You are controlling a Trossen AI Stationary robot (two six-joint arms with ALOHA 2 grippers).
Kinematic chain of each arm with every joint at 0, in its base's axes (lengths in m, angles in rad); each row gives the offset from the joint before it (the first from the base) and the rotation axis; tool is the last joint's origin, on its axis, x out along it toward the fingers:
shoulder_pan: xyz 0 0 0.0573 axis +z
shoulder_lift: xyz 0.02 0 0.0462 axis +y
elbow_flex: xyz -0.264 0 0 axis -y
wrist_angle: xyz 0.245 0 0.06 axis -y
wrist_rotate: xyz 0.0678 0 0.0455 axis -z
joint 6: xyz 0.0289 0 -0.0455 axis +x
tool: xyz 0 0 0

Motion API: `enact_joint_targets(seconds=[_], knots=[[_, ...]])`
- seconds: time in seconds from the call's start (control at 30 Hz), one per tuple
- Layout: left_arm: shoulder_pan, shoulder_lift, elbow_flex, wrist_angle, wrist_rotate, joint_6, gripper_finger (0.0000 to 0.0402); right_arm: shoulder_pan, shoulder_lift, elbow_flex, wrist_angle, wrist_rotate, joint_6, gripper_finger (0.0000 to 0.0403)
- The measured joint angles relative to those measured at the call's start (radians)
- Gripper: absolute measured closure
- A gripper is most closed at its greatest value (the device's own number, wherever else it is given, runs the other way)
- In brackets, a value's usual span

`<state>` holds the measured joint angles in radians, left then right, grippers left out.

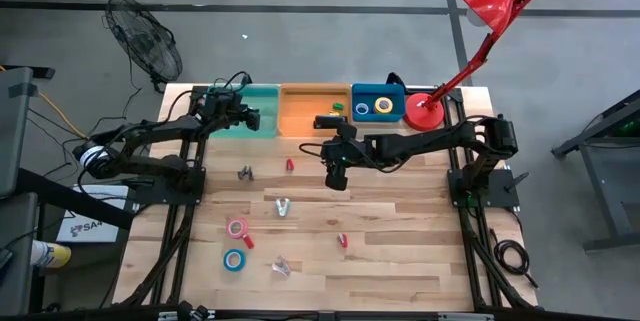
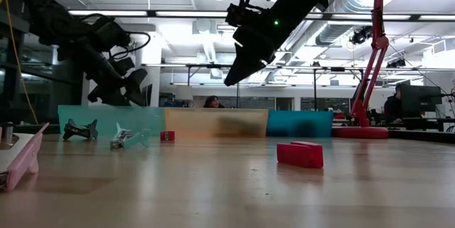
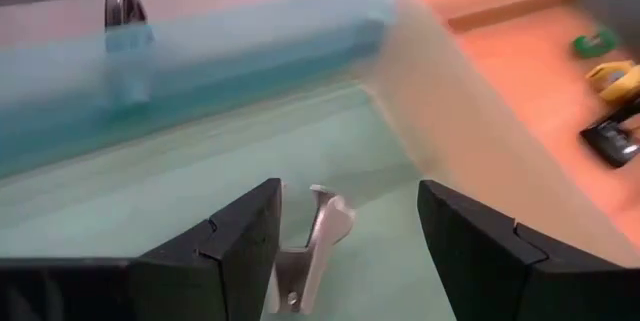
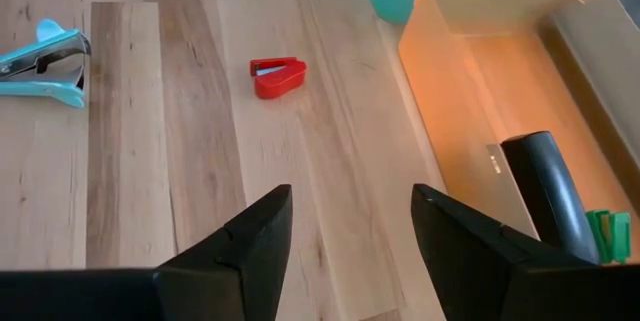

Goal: Pick and place Stapler, Stapler remover, tape
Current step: Put the bottom right red stapler into the orange bin

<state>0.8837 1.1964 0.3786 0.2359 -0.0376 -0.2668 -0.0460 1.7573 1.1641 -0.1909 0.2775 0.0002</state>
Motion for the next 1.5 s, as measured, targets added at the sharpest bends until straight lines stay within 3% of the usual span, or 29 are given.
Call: enact_joint_targets(seconds=[0.27, 0.63, 0.9, 1.5], knots=[[0.000, -0.154, 0.000, -0.021, 0.075, 0.027, 0.0170, 0.000, 0.000, 0.000, 0.000, 0.000, 0.000, 0.0206], [0.000, -0.420, 0.000, -0.210, 0.212, 0.060, 0.0170, 0.000, 0.000, 0.000, 0.003, -0.060, -0.034, 0.0206], [-0.001, -0.587, 0.000, -0.339, 0.246, 0.053, 0.0170, 0.000, 0.002, 0.000, 0.016, -0.076, -0.033, 0.0206], [-0.001, -0.764, 0.000, -0.561, 0.298, 0.060, 0.0170, 0.033, -0.013, 0.000, -0.156, -0.265, 0.047, 0.0206]])
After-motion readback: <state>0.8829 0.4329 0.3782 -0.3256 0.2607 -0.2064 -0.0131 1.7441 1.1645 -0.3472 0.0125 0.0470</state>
